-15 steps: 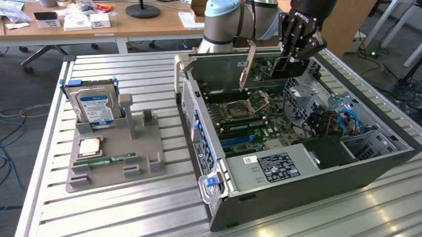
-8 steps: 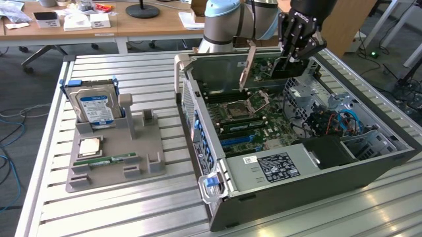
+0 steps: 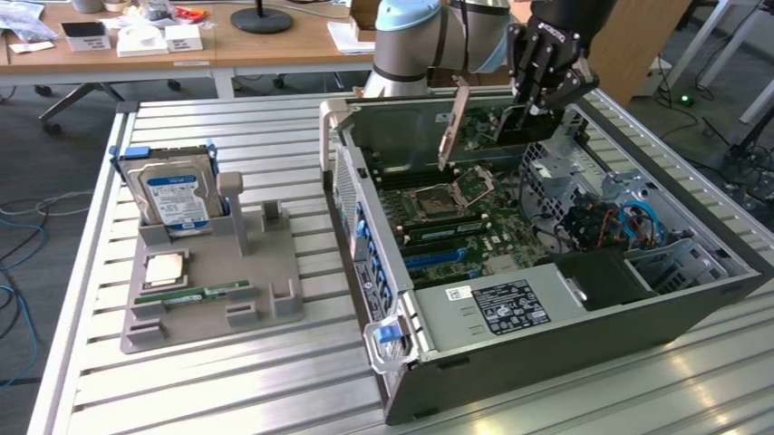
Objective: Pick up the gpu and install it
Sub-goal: 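Insert the gpu into the slot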
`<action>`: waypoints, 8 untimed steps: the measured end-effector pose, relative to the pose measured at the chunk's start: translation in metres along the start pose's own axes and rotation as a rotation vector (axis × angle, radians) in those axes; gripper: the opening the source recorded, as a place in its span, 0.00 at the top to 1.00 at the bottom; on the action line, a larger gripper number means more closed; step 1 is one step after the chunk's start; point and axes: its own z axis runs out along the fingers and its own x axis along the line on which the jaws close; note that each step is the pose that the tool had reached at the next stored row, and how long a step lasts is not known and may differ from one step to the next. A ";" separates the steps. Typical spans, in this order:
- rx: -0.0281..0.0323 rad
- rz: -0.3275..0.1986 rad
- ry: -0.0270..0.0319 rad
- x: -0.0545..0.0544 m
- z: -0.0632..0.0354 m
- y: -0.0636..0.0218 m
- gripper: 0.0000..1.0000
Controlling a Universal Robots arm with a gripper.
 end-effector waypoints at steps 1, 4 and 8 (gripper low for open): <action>-0.0002 -0.006 0.0000 0.000 0.0001 0.0002 0.73; -0.0007 -0.022 0.0001 0.000 0.0004 0.0011 0.73; -0.0008 -0.025 0.0001 0.000 0.0006 0.0014 0.73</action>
